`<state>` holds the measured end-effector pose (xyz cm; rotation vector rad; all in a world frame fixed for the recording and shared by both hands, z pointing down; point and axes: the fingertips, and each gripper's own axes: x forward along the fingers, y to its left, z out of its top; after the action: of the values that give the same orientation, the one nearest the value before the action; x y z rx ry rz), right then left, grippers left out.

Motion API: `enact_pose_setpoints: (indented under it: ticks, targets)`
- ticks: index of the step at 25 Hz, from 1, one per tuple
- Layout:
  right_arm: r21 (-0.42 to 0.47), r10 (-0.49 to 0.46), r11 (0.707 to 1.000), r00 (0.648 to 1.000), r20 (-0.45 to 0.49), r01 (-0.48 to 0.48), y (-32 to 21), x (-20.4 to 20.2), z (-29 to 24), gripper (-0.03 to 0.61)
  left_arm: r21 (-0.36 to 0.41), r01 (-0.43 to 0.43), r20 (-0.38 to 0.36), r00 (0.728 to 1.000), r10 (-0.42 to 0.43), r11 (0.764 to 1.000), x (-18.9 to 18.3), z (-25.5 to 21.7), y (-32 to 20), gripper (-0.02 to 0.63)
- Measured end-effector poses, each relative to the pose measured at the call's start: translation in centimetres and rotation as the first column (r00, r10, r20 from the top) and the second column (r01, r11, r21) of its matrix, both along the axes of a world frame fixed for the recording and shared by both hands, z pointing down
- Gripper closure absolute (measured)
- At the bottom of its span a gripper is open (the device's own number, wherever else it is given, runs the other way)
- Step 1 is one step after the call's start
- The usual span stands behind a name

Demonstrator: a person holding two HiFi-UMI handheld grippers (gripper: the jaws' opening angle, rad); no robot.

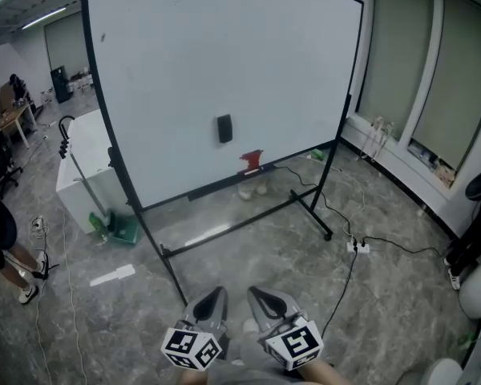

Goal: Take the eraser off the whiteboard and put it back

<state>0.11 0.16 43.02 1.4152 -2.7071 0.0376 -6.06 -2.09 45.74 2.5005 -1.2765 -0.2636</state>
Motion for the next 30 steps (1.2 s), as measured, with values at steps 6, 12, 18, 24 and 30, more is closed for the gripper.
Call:
enact_pose_setpoints:
  ticks: [6, 12, 18, 24, 30]
  targets:
    - [0.018, -0.01, 1.0, 1.0, 0.016, 0.01, -3.4, 0.2, -0.2, 0.575, 0.018, 0.007, -0.009, 1.0, -0.006, 1.0, 0.2, -0.6, -3.5, 0.614]
    - [0.001, 0.015, 1.0, 1.0, 0.014, -0.015, -8.6, 0.8, -0.5, 0.575, 0.032, 0.025, -0.003, 1.0, -0.025, 0.999, 0.3, -1.2, -8.2, 0.614]
    - [0.033, -0.014, 0.999, 1.0, 0.026, 0.013, -15.1, 1.2, -1.2, 0.575, 0.047, 0.059, 0.003, 0.998, -0.059, 0.997, 0.3, -2.0, -14.4, 0.614]
    - [0.058, -0.076, 0.996, 0.995, 0.068, 0.072, -21.7, 1.1, -2.8, 0.575, 0.068, 0.089, 0.013, 0.996, -0.09, 0.994, 0.6, -3.3, -21.1, 0.614]
    - [0.094, -0.11, 0.99, 0.993, 0.039, 0.106, -28.8, 0.7, -4.3, 0.534, 0.116, 0.131, 0.016, 0.991, -0.134, 0.985, 0.4, -5.3, -27.4, 0.614]
